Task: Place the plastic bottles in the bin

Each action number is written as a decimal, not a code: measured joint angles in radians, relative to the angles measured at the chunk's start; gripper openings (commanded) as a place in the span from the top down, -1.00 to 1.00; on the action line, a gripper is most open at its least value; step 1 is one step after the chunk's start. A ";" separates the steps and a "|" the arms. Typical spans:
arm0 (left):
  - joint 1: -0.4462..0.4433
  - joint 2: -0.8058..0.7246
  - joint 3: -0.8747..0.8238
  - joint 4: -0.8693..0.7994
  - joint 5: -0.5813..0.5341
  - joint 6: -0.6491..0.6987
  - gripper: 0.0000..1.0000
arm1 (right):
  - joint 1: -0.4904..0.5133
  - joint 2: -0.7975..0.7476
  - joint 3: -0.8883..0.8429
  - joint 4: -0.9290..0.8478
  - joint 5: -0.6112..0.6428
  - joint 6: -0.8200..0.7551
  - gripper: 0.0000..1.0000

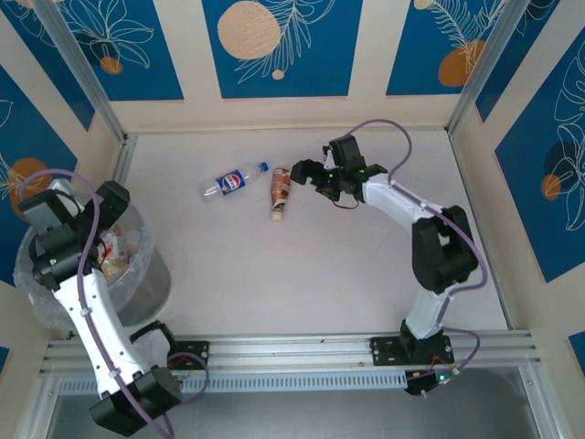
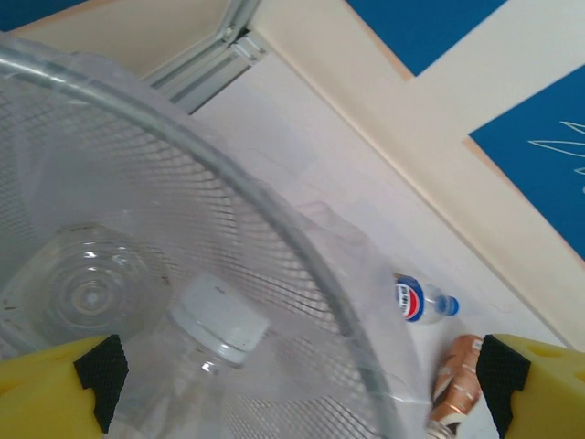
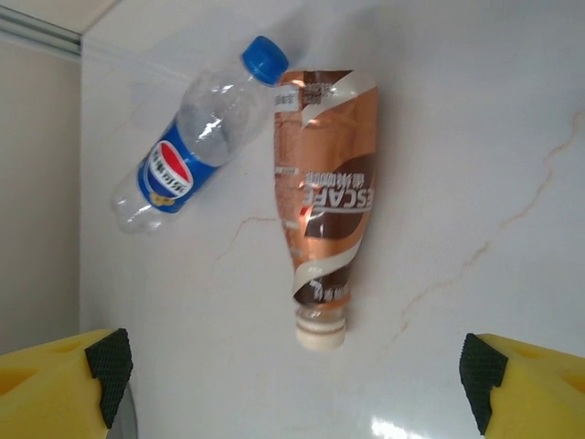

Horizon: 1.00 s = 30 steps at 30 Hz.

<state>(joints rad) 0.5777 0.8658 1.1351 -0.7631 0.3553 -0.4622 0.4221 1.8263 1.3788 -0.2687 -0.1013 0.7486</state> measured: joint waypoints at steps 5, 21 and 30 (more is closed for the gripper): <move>0.000 -0.024 0.027 -0.006 0.090 -0.004 -0.99 | 0.052 0.123 0.075 -0.044 0.083 -0.006 -0.86; -0.196 -0.085 0.045 0.092 0.276 -0.074 -0.99 | 0.228 0.290 0.150 -0.108 0.334 0.025 -0.39; -0.386 -0.032 0.046 0.101 0.199 -0.058 -0.99 | 0.297 0.361 0.232 -0.182 0.500 0.017 -0.29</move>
<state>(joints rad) 0.1913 0.8337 1.1812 -0.6617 0.5541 -0.5205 0.7189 2.1872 1.6104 -0.4507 0.3988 0.7654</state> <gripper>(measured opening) 0.992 0.665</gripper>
